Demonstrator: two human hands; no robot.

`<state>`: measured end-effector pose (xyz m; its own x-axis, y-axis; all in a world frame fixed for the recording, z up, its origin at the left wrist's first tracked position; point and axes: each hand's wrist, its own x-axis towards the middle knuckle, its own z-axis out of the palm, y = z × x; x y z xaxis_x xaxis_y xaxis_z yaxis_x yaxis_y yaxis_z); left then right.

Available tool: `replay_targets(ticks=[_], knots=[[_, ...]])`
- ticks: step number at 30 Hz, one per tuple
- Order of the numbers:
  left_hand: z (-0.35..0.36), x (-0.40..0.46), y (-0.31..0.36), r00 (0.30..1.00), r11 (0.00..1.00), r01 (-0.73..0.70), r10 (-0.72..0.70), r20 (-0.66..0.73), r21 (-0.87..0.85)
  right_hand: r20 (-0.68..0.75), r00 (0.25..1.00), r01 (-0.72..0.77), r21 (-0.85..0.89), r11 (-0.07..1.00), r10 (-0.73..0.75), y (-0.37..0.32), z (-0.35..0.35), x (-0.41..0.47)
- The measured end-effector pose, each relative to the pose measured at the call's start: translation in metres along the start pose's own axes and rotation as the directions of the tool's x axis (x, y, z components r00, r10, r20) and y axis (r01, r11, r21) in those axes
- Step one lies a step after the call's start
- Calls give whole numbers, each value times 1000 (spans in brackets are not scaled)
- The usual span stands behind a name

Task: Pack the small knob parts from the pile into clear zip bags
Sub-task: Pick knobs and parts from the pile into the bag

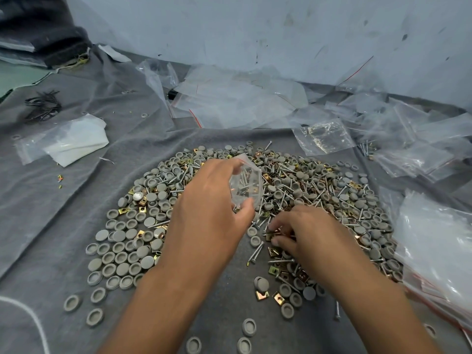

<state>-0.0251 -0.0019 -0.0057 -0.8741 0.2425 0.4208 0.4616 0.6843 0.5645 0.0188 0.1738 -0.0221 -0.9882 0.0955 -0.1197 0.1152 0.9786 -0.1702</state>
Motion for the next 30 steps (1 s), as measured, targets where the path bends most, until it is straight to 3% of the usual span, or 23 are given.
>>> replay_targets(ticks=[7, 10, 13, 16, 18, 22, 25, 28, 30], knots=[[-1, 1, -2, 1000, 1000, -3, 3, 4, 2, -38, 998, 54, 5, 999, -54, -3, 2, -2], [-1, 1, -3, 1000, 1000, -3, 3, 6, 12, -148, 989, 74, 306, 949, -29, 3, -7, -3], [1, 1, -3, 1000, 1000, -17, 17, 1, 19, -455, 891, 292, 580, 760, 4, -5, -18, -9], [3, 1, -3, 999, 999, -37, 37, 10, 8, -691, 723, 472, 464, 750, -28, -24, -18, -12], [3, 1, -3, 999, 999, -46, 46, 18, -14, -752, 657, 496, 372, 785, -58, -34, -12, -10], [3, 1, -3, 999, 998, -51, 52, 15, -34, -704, 710, 438, 445, 781, 3, -34, -10, -7], [2, 1, -3, 999, 999, -47, 47, 12, -22, -768, 633, 477, 486, 733, 98, -31, -14, -12], [2, 1, -2, 999, 998, -50, 51, 20, -23, -846, 534, 575, 373, 728, 11, -31, -14, -12], [1, 0, 0, 998, 998, -55, 56, 28, -38, -852, 518, 587, 287, 757, -78, -33, -11, -8]])
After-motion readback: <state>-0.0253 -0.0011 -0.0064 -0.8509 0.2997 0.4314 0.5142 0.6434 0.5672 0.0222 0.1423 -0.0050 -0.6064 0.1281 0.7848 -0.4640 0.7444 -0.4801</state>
